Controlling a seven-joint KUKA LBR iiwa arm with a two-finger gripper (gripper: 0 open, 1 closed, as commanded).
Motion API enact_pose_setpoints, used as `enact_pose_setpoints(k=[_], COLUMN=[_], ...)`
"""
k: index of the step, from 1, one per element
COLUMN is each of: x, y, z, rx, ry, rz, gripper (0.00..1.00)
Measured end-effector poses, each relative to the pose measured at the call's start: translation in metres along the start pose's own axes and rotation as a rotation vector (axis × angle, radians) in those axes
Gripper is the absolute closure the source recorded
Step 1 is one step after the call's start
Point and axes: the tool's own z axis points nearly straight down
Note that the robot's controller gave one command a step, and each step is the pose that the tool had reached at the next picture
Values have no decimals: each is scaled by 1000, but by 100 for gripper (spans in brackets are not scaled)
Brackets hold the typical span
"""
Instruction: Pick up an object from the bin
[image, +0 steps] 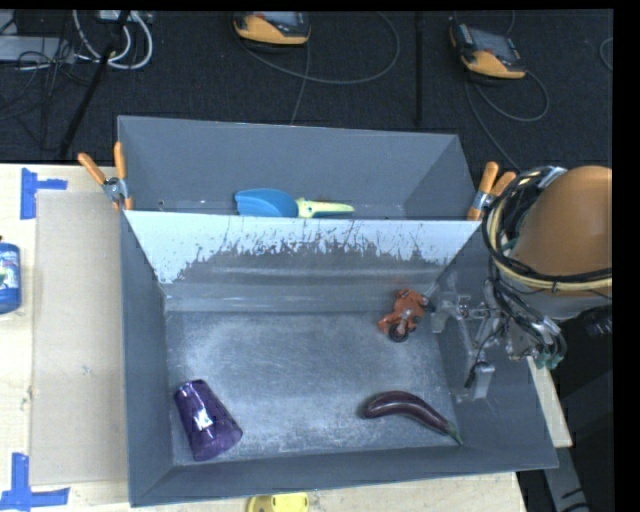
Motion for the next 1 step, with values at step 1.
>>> enact_pose_setpoints(k=[1], x=[6], y=[36], z=[49], rx=[-2], ry=[8], rz=[-7], gripper=[0])
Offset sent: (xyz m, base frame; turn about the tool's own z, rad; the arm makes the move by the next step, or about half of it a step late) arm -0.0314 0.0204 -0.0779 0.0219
